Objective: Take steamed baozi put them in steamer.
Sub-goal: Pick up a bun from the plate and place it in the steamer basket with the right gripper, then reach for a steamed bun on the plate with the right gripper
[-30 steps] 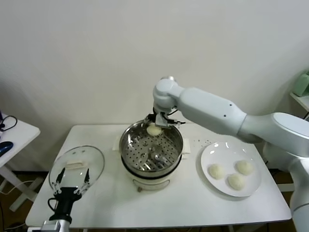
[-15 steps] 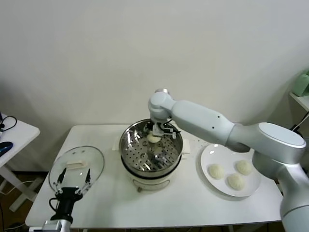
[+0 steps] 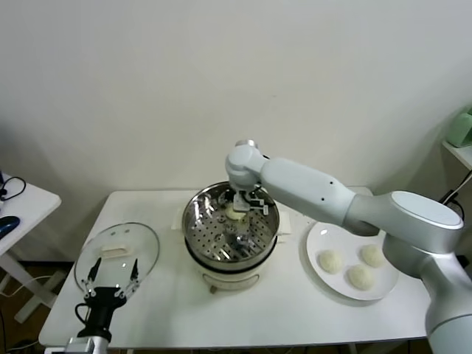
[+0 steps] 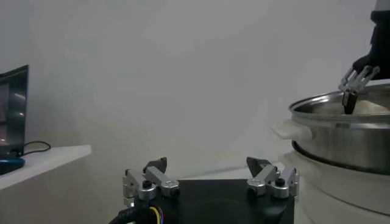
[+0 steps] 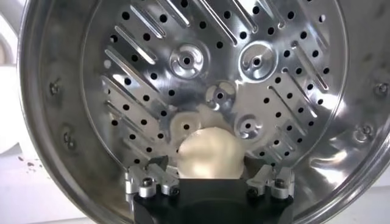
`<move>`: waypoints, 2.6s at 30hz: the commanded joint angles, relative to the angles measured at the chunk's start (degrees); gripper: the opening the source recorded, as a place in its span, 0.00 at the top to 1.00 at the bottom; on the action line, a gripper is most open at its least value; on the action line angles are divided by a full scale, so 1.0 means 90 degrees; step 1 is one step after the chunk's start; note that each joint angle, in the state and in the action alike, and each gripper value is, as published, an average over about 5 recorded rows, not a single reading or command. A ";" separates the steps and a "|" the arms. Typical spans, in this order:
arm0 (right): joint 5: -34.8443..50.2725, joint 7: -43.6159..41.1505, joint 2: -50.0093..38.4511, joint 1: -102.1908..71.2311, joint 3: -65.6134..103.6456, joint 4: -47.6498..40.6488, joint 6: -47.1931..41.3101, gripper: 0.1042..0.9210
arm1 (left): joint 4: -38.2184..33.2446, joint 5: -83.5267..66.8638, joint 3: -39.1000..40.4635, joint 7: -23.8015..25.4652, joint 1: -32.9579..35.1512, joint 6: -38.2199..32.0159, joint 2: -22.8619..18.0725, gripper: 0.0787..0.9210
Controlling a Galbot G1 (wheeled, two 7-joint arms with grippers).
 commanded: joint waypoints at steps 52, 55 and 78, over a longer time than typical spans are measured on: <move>0.4591 0.0159 -0.4516 -0.1720 0.0408 0.0632 -0.4247 0.12 | -0.0223 -0.0173 0.0163 -0.0058 0.0058 0.0079 0.0052 0.12; 0.4565 0.0310 -0.4296 -0.1764 0.0423 0.0469 -0.4238 0.12 | -0.0195 -0.0175 0.0156 -0.0058 0.0056 0.0074 0.0051 0.12; 0.4258 0.0404 -0.3662 -0.1856 0.0453 -0.0127 -0.4116 0.12 | -0.0070 -0.0211 0.0121 -0.0049 -0.0090 0.0130 0.0108 0.12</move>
